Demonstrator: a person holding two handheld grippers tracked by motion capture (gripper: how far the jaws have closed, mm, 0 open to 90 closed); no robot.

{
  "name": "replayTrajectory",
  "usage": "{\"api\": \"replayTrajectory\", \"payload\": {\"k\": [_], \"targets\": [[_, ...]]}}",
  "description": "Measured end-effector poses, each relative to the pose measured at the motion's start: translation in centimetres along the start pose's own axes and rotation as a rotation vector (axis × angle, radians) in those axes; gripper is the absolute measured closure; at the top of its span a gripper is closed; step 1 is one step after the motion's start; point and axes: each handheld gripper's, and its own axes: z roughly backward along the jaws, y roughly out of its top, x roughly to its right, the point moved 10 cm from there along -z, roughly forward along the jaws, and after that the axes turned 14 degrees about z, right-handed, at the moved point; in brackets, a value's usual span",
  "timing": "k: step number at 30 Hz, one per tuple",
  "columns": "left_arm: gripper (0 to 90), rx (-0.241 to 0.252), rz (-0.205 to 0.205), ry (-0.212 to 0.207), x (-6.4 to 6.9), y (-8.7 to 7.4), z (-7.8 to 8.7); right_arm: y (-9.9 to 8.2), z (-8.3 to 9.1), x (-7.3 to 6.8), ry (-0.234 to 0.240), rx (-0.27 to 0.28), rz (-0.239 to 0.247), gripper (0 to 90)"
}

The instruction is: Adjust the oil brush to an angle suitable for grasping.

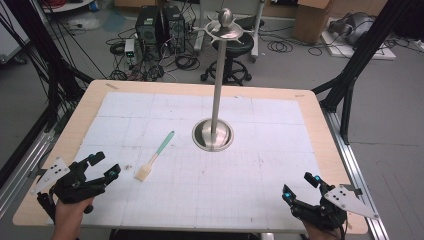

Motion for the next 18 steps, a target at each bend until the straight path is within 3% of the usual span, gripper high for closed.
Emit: {"api": "replayTrajectory", "payload": {"k": [12,18], "targets": [[23.2,-0.036,-0.026,-0.004,0.52,-0.69,-0.67,0.25,0.45,0.07,-0.001,0.011,-0.021,17.1],[23.1,-0.043,-0.026,-0.011,0.55,-0.80,-0.57,0.25,0.29,-0.22,0.001,-0.015,-0.033,17.9]]}}
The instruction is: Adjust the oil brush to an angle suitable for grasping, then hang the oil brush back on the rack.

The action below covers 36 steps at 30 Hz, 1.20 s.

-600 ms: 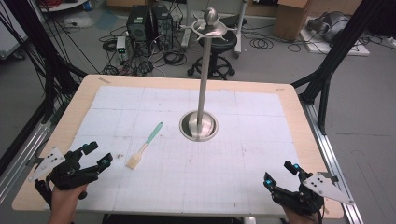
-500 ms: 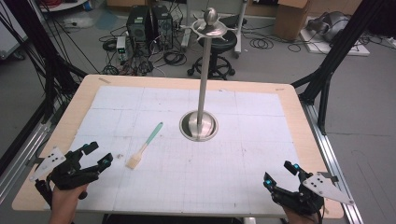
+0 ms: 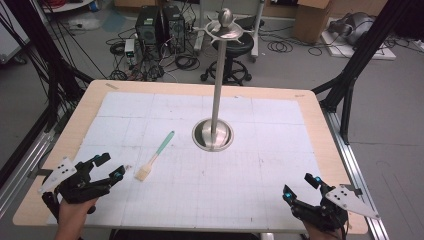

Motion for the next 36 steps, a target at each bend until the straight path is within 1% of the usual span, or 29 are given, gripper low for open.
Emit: {"api": "replayTrajectory", "payload": {"k": [3,5,7,11,13,16,19,21,25,27,32,36], "targets": [[23.0,0.000,0.000,-0.001,0.0,0.0,0.0,0.2,0.1,-0.2,-0.004,0.006,0.012,18.0],[22.9,0.001,-0.008,-0.003,0.1,0.1,0.0,0.4,0.0,-0.4,0.003,0.009,0.013,18.0],[22.9,0.002,-0.006,-0.007,0.2,0.1,-0.1,0.4,-0.1,-0.4,0.009,0.007,0.019,18.0],[22.9,-0.003,-0.002,-0.006,0.0,0.0,-0.1,0.3,-0.4,-0.6,0.014,-0.004,0.011,18.0],[22.9,-0.004,0.007,-0.005,-0.3,0.0,0.0,0.2,-0.6,-0.8,0.018,-0.009,0.012,18.0],[22.9,-0.002,0.010,-0.002,-0.3,0.1,0.1,0.3,-0.8,-1.0,0.023,-0.018,0.023,18.0],[22.9,0.005,0.028,-0.010,-0.2,0.1,0.1,0.2,-0.8,-1.2,0.025,-0.021,0.030,18.0],[23.0,-0.003,0.020,-0.007,-0.2,0.0,0.0,0.1,-0.8,-1.2,0.023,-0.024,0.028,18.1],[23.2,-0.009,0.025,-0.009,0.0,-0.1,-0.2,0.0,-0.6,-0.8,0.013,-0.025,0.019,18.0],[23.3,-0.024,0.013,-0.010,0.0,-0.3,-0.5,-0.1,-0.5,-0.8,0.012,-0.024,0.015,18.1],[23.3,-0.034,0.004,-0.004,0.0,-0.5,-0.9,-0.2,-0.3,-0.9,0.009,-0.033,0.014,18.2],[23.6,-0.040,0.008,0.006,-0.1,-0.6,-1.1,-0.2,-0.1,-0.8,0.002,-0.031,0.013,18.2]]}}
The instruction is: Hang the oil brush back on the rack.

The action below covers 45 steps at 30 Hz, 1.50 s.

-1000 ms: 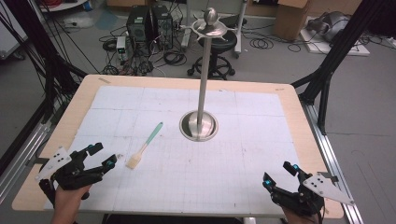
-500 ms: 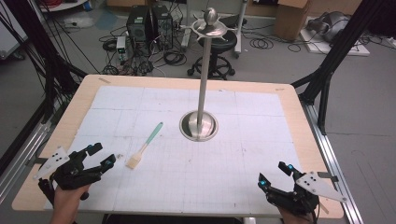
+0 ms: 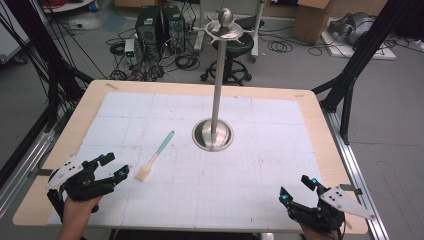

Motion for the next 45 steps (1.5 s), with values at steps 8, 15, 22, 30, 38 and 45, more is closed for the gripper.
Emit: {"api": "replayTrajectory", "payload": {"k": [8,15,22,30,38,45], "targets": [[23.6,-0.037,0.005,-0.010,0.5,-0.2,-0.9,-0.2,-0.3,-0.4,0.015,-0.018,0.017,18.3],[27.0,-0.118,0.038,-0.006,0.3,-0.5,-3.2,-0.3,-0.5,-0.3,0.013,-0.018,0.012,18.3],[27.4,-0.184,0.024,-0.002,1.0,0.3,-6.7,-0.1,-0.4,-0.2,0.005,-0.014,0.014,18.3],[28.0,-0.219,0.020,0.069,0.2,0.7,-10.3,-0.1,-0.3,0.2,0.000,-0.007,0.008,18.3],[30.4,-0.280,0.034,0.195,-2.8,-0.9,-12.3,-0.2,-1.1,0.0,0.011,-0.018,0.019,18.3],[31.7,-0.336,0.009,0.276,-3.5,-1.2,-13.8,-0.2,-1.1,0.2,0.009,-0.011,0.014,18.3]]}}
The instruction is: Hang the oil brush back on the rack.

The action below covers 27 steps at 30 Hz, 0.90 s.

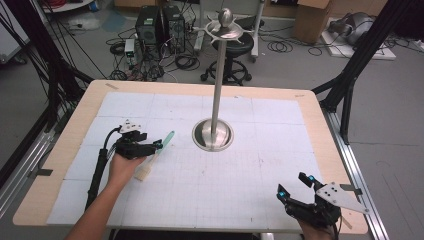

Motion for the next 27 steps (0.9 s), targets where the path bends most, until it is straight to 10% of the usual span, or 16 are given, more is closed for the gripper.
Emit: {"api": "replayTrajectory", "payload": {"k": [27], "targets": [[51.0,-0.167,-0.113,0.105,0.1,-3.2,-1.1,0.0,0.0,0.4,-0.007,0.004,-0.011,18.3]]}}
